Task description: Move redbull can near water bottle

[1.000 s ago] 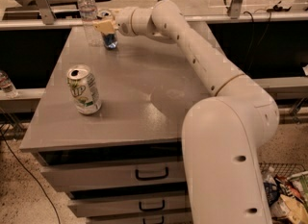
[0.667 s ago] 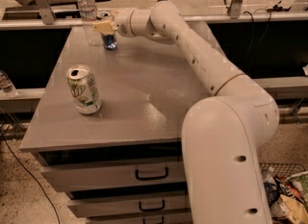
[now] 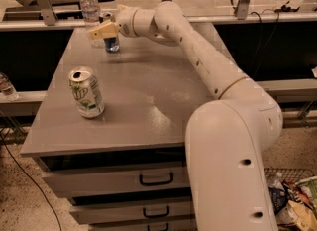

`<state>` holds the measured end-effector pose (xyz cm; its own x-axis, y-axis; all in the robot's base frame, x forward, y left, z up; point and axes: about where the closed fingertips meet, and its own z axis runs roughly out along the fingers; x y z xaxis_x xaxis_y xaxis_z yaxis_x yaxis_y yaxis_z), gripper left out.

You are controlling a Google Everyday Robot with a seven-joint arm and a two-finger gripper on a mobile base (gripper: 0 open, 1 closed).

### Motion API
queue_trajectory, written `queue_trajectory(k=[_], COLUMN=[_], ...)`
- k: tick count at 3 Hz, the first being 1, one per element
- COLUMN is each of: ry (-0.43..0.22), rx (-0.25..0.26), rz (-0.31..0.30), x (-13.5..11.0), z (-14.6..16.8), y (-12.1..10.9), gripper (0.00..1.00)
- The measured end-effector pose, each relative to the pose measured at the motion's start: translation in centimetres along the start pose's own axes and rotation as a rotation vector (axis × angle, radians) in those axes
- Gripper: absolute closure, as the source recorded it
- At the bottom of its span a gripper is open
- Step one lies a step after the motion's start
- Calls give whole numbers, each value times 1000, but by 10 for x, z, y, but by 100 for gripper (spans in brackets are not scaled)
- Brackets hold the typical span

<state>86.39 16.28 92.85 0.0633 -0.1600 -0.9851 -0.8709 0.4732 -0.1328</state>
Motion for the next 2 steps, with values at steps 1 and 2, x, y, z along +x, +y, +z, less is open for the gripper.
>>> queue_trajectory(k=[1,2], ry=[-39,-61], rx=[11,4], rz=[-19,-79], x=[-12,-35], z=[-18,-76], y=[-12,-21], gripper=[0,0])
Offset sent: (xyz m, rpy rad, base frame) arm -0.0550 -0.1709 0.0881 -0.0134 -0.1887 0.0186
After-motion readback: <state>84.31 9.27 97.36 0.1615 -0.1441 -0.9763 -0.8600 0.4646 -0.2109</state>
